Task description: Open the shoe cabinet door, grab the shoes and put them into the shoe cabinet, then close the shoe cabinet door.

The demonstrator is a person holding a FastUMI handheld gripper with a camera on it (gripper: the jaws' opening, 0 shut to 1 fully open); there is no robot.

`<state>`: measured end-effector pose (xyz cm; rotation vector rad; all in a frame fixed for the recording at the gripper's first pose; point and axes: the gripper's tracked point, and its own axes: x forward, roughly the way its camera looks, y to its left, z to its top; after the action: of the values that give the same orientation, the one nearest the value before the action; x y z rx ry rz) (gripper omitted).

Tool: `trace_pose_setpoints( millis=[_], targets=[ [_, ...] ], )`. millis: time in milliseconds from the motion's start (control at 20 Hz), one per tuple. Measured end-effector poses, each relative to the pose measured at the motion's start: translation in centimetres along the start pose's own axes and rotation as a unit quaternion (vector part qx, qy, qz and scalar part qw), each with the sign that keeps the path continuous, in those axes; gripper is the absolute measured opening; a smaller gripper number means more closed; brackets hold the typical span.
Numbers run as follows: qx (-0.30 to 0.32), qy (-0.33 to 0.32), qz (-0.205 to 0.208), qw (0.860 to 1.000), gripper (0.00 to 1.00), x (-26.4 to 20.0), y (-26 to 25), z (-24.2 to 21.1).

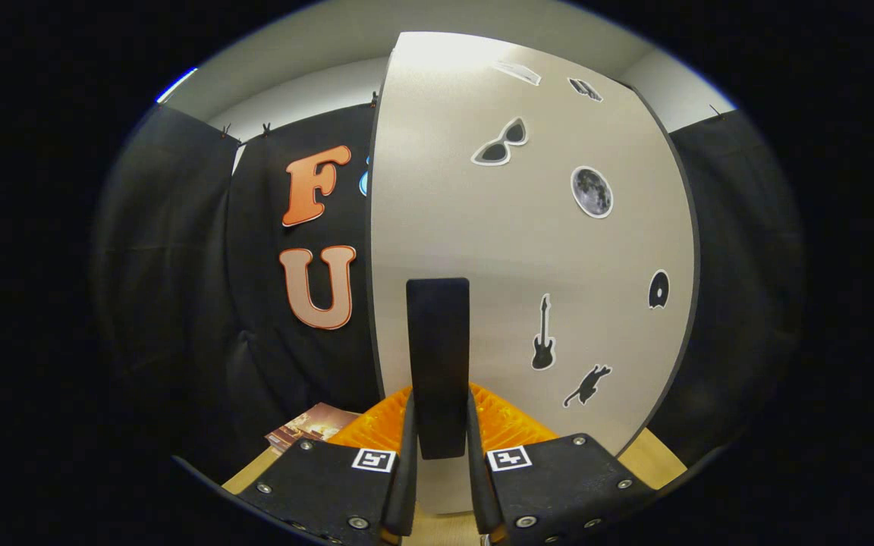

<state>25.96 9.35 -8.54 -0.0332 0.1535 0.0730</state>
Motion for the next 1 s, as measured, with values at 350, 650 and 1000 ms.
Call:
trace_pose_setpoints(
  millis=[350,650,1000],
  targets=[
    [0.008,-0.004,0.019,1.000,0.30,-5.7,-2.6,-0.5],
    [0.007,-0.005,0.029,1.000,0.30,-7.3,-3.4,-0.5],
    [0.012,-0.010,0.033,0.999,0.30,-10.3,-5.4,-0.4]
  ],
)
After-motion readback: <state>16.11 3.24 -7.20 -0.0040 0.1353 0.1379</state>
